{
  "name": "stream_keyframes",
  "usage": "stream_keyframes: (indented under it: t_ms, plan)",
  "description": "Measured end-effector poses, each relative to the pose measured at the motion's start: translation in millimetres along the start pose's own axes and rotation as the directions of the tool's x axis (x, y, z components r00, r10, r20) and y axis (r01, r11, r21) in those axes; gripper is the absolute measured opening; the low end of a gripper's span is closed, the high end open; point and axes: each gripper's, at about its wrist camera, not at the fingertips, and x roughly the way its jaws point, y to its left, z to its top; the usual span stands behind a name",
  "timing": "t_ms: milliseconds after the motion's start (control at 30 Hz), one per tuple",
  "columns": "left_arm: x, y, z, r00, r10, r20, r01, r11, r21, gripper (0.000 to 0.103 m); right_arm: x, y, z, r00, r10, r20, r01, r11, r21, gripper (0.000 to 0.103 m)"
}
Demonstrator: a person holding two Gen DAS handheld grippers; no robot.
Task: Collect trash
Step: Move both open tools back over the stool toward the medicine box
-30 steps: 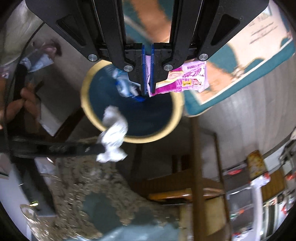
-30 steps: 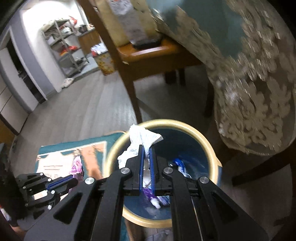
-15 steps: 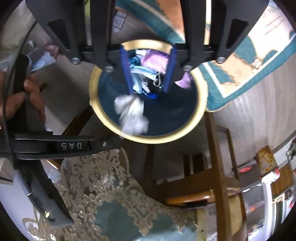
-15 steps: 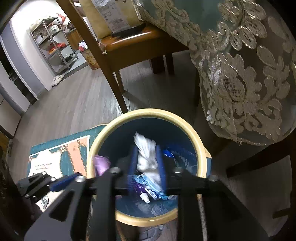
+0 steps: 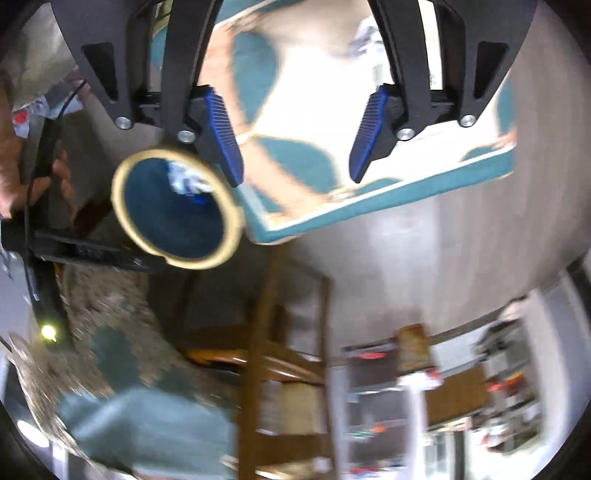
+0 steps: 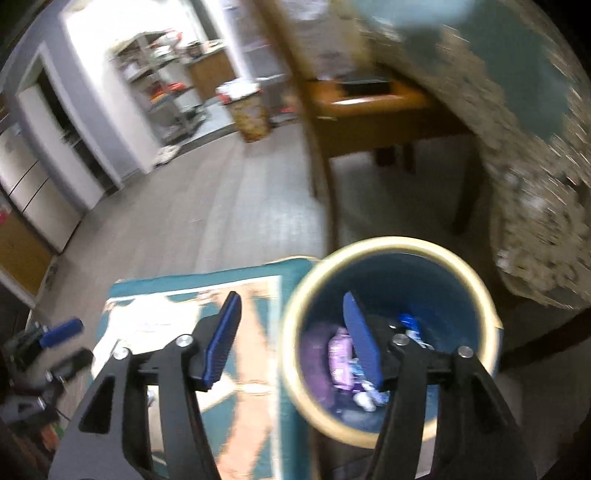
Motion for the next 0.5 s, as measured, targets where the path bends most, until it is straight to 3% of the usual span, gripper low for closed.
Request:
stream_keyframes:
  t_ms: [133, 200, 367, 500]
  plan:
    - [-37.6, 64.7, -19.5, 0.989, 0.145, 0.021, -0.141, 0.982, -0.122, 0.084, 19.9, 59.6, -11.4, 0.996, 0.084, -0.032, -0.087, 0.987, -0.133, 0.085]
    - [-47.7, 95.5, -30.2, 0.977, 0.211, 0.022, -0.203, 0.960, -0.192, 0.092, 37.8, 94.2, -20.3, 0.992, 0.109, -0.071, -0.122, 0.966, -0.227, 0.086]
    - [-46.8, 161.1, -63.7, 0.948, 0.312, -0.062, -0.317, 0.902, -0.292, 0.093, 76.8, 161.6, -43.8, 0.977, 0.151, -0.149, -0.198, 0.903, -0.382, 0.089]
    - [-50.5, 194.1, -80.0, 0.939, 0.332, -0.092, -0.343, 0.875, -0.343, 0.094, 106.8, 203.6, -61.4, 0.953, 0.191, -0.235, -0.281, 0.846, -0.452, 0.092]
